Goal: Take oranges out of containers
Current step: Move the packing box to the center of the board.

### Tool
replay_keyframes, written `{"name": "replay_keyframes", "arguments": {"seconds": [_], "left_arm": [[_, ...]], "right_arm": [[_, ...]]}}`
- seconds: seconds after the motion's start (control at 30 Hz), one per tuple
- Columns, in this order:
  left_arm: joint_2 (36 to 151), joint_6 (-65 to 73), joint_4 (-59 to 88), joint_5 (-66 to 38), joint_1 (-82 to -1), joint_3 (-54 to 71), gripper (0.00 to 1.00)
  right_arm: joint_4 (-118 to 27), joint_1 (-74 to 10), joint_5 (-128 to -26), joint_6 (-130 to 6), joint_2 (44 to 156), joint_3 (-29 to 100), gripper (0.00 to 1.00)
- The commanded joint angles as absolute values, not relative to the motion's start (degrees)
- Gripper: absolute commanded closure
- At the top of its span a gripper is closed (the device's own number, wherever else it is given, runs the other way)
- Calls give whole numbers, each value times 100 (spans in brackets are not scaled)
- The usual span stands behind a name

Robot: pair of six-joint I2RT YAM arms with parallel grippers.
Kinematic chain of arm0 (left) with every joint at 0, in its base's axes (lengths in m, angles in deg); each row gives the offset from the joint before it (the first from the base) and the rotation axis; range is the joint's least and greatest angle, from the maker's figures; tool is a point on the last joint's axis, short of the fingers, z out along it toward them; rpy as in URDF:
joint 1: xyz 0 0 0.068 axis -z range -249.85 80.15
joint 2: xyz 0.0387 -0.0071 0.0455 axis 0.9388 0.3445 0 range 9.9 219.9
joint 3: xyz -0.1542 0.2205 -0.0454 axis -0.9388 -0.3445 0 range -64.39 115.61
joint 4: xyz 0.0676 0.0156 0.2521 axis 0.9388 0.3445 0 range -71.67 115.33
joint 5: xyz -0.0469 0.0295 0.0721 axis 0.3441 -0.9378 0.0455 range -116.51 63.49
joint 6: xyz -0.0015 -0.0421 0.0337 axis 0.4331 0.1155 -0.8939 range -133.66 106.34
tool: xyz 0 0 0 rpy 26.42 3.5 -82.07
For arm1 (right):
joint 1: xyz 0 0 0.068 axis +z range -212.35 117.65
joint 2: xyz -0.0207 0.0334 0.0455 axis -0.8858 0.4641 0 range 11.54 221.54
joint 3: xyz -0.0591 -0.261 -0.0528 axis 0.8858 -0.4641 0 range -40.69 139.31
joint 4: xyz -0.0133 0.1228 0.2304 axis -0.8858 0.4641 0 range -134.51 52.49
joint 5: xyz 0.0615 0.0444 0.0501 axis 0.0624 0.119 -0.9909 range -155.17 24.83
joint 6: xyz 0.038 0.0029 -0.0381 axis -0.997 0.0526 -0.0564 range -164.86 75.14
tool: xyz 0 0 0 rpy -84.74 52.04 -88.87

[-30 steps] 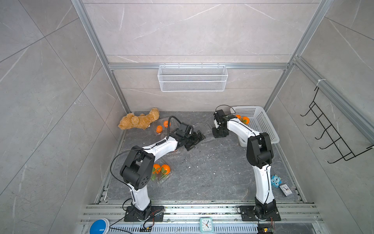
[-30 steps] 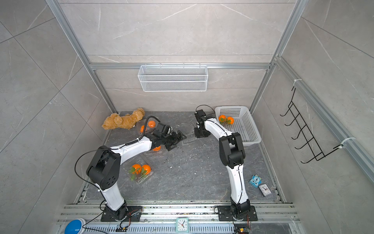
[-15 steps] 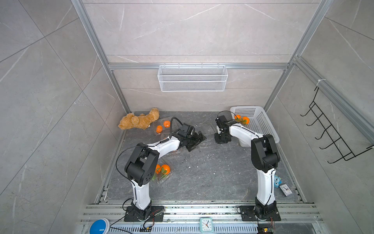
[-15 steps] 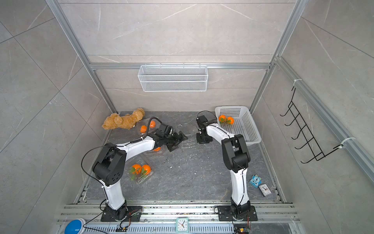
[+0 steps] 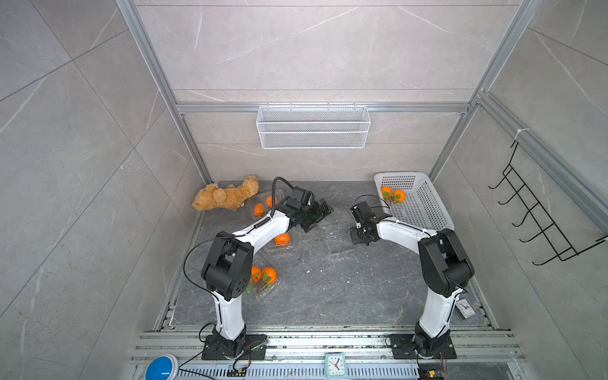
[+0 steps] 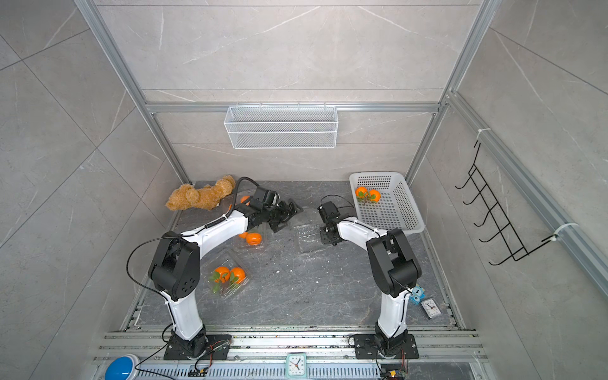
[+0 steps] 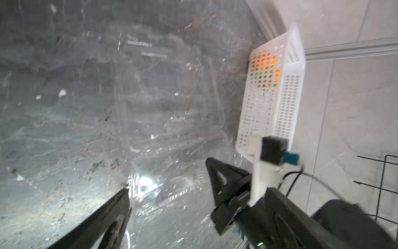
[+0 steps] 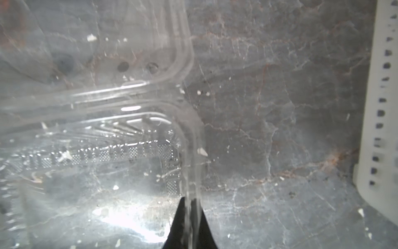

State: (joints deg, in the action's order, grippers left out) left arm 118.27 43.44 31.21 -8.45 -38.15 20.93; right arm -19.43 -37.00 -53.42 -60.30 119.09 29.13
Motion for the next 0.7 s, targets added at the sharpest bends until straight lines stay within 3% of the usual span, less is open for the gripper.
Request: {"name": "replay_keyframes", "arguments": {"seconds": [0.0, 0.3, 0.67], "left_arm": [[12185, 4149, 3287, -857, -3830, 2761, 1], [13740, 4875, 3121, -316, -3848, 4336, 1], [14703, 5377, 2613, -290, -3856, 4830, 1]], "right_arm": [[-2502, -3488, -4795, -6111, 11568, 2486, 95], [-2890, -3293, -4620, -6182, 11480, 2114, 96], [-3203, -3231, -4723, -6150, 11452, 1850, 97]]}}
